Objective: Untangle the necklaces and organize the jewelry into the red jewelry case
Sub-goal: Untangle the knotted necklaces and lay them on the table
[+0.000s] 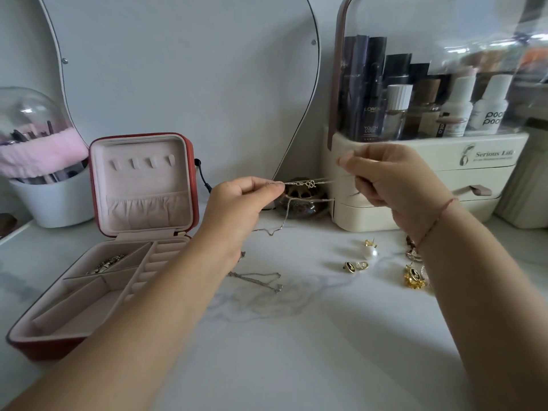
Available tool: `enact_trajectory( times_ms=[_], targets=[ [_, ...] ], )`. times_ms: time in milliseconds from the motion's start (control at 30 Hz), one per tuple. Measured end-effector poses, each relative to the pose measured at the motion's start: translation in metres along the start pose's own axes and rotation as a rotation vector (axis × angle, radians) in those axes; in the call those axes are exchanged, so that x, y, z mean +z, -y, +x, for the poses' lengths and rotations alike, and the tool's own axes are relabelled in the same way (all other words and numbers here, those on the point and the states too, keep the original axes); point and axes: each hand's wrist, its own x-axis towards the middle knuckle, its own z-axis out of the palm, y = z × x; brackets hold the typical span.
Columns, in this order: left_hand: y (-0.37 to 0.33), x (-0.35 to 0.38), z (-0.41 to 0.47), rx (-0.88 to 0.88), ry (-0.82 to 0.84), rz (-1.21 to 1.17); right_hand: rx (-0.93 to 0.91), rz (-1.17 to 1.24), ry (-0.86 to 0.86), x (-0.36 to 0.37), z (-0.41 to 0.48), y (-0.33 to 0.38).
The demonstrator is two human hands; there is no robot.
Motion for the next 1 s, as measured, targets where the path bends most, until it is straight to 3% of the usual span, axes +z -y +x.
enact_trajectory(
  times_ms=[100, 200, 367, 467, 667, 800, 1000],
  targets=[
    [0.000, 0.000, 0.001, -0.008, -0.010, -0.009, -0.028, -0.335, -0.073, 0.002, 0.000, -0.003],
    [0.003, 0.000, 0.003, -0.016, -0.051, -0.022, -0.038, -0.559, 0.004, 0.004, -0.004, -0.003],
    [0.004, -0.001, 0.007, -0.076, -0.085, -0.148, 0.020, -0.614, 0.236, 0.004, -0.010, 0.005],
    [0.005, -0.002, 0.008, -0.089, -0.070, -0.183, 0.014, -0.622, 0.278, 0.004, -0.010, 0.003],
    [0.011, -0.002, 0.010, -0.059, -0.079, -0.095, 0.019, -0.231, 0.235, 0.008, -0.006, 0.004],
    [0.014, -0.001, 0.010, -0.054, -0.073, -0.034, 0.019, -0.173, 0.237, 0.012, -0.008, 0.002],
    [0.016, -0.001, 0.010, -0.066, -0.078, 0.077, 0.148, 0.354, 0.281, 0.009, -0.007, 0.008]
  ],
)
